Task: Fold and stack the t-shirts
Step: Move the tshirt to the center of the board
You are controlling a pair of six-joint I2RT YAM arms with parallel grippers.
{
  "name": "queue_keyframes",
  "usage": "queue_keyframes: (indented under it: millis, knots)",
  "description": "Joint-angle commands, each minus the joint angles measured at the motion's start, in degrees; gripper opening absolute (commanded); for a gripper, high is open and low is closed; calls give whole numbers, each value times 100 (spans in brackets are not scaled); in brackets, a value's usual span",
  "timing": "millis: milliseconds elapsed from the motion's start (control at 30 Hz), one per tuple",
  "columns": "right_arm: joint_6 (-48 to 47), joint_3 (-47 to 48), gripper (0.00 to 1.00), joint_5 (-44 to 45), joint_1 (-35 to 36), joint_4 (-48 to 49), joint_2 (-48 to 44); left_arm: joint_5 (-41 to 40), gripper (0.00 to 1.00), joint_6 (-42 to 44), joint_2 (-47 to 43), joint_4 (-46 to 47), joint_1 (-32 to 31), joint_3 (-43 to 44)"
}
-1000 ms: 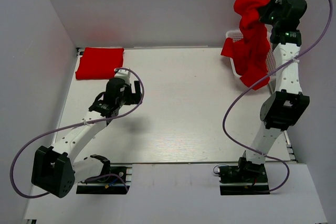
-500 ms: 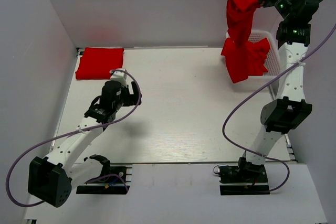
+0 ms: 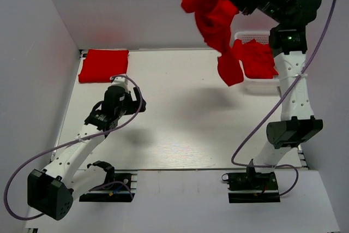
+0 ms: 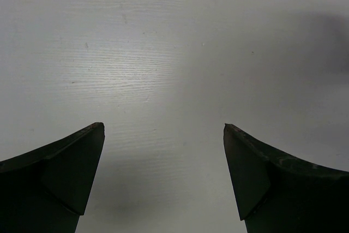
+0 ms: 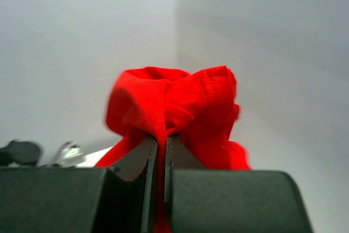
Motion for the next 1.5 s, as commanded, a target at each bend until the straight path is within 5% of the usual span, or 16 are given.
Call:
queue_keyframes:
  millis: [0, 333, 633, 767, 833, 1000, 1267, 1400, 1467]
  knots:
    - [-401, -65, 0, -162, 392, 222, -417, -169, 100, -485, -269, -649, 35, 394]
    - [-1192, -1232, 0, -21, 1236, 20, -645, -855, 100, -1065, -964, -1977, 35, 685]
    - [-1641, -5485, 1, 1259, 1703, 836, -1121, -1180, 100, -1330, -1096, -2163, 35, 624]
    - [-1596, -6638, 23, 1796, 1879, 645, -515, -1119, 100, -1330, -859, -1979, 35, 571]
    - [-1746, -6780, 89, 2027, 1949, 329, -286, -1032, 100, -1278, -728, -1848, 35, 571]
    - [-2177, -6771, 90, 2659, 2125, -68, -644, -610, 100, -1076, -499, -1347, 35, 396]
    - [-2091, -7079, 90, 3458, 2143, -830, -2461, 646, 100, -443, 90, -442, -62, 228]
    - [-1431, -7447, 90, 4784, 2126, -1429, -3131, 1148, 100, -267, 652, -151, -62, 280]
    - [-985, -7623, 90, 6120, 2108, -1883, -3395, 1377, 100, -205, 898, -37, -114, 359]
